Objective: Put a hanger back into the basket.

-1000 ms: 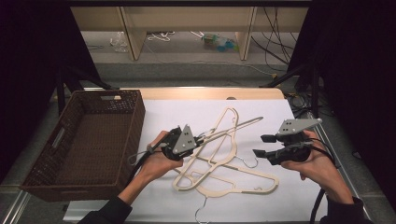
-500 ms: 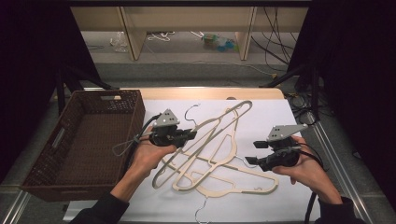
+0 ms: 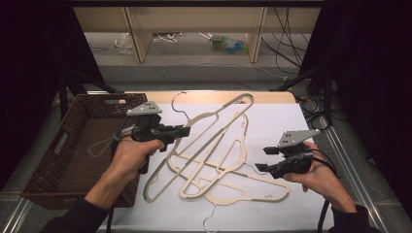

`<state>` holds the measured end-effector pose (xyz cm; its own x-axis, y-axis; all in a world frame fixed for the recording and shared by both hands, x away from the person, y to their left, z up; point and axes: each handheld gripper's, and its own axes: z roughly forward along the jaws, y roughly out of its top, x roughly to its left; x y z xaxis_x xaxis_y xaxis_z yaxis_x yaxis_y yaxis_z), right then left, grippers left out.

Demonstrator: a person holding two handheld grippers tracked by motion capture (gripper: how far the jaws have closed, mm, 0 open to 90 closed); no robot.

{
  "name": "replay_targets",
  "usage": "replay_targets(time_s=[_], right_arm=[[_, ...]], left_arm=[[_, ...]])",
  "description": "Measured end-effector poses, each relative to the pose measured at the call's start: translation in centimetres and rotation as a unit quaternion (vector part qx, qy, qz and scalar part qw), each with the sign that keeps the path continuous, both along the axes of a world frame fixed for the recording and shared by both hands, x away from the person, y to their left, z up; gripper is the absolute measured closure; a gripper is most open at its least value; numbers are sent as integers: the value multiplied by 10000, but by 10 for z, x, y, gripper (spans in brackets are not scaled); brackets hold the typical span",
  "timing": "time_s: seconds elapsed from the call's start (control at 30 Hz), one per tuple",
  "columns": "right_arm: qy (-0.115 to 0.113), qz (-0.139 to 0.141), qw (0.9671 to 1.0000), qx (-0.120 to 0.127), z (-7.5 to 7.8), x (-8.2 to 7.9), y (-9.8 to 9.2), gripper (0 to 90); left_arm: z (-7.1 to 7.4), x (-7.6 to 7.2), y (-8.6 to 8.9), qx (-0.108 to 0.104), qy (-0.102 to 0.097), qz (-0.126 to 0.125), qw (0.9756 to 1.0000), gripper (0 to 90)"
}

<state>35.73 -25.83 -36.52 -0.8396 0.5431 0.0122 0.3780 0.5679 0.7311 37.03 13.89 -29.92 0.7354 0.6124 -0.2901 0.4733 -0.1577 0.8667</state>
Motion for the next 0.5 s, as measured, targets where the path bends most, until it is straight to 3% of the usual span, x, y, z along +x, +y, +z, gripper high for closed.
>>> replay_targets(time_s=[0.07, 0.27, 0.5], right_arm=[[2, 31, 10000, 2, -1, 0, 1, 362], [55, 26, 10000, -27, -3, 1, 2, 362], [115, 52, 9999, -36, -4, 1, 3, 362]], left_arm=[[6, 0, 14, -124, 84, 95, 9998, 857], [30, 0, 48, -272, 88, 314, 9991, 858], [55, -2, 98, -132, -135, 458, 9988, 858]])
